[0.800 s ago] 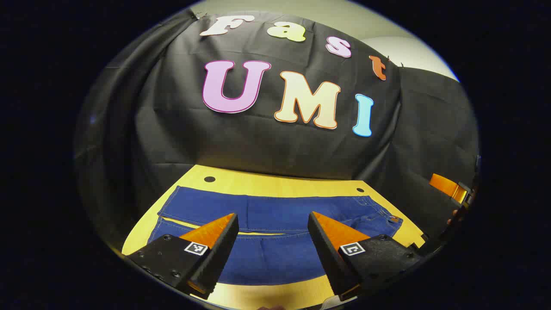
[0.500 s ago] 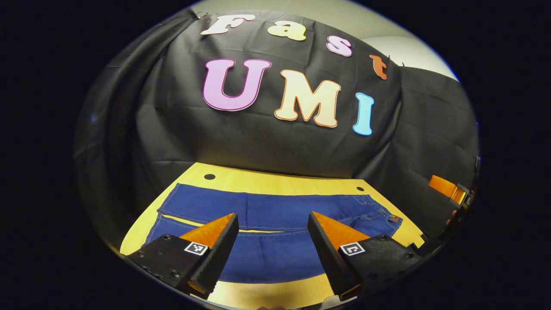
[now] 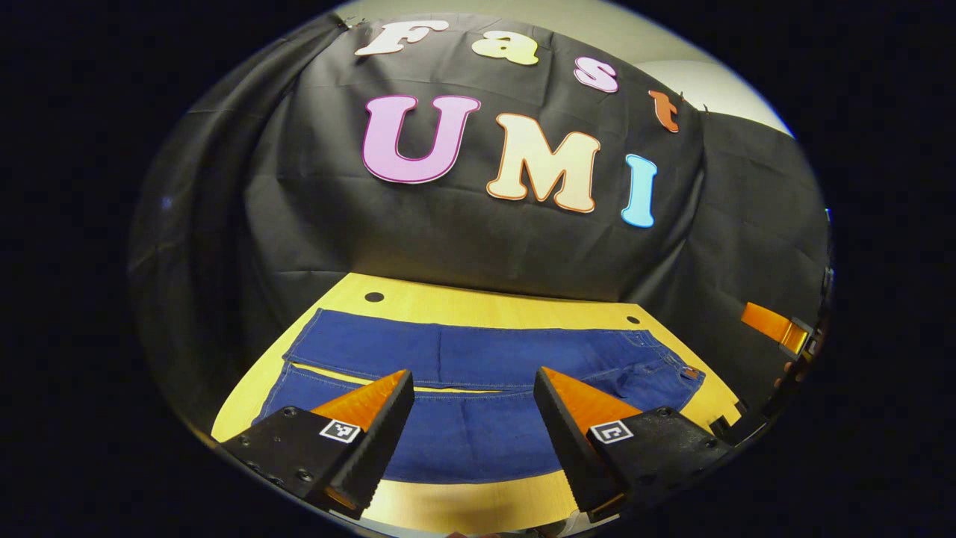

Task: Grasp the waist and the cuffs of the jeans and fold them to make the two legs overlap; first hold the waist and fold one-third of the jeans toward the cuffs, then hold the cuffs and fold the remaining one-third in the same direction to finish folding.

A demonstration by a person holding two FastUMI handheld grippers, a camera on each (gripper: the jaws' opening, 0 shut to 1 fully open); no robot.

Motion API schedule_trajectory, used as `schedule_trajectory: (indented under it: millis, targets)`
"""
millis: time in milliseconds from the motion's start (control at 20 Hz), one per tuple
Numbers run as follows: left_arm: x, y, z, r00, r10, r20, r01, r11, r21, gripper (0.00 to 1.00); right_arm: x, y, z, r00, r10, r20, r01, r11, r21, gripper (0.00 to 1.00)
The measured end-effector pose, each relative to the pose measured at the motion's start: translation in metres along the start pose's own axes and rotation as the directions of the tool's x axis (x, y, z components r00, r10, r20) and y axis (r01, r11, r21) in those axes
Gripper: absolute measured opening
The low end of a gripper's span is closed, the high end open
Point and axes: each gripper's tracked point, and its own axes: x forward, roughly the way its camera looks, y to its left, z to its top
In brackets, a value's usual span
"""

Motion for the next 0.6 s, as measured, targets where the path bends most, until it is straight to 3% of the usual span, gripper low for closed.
schedule_trajectory:
  millis: [600]
  targets:
    - [-0.011,0.069,-0.033,0.994,0.039,-0.102,-0.035,0.999,0.039,0.95,0.015,0.022,-0.027,0.997,0.031,-0.075,-0.030,0.999,0.021,0.98]
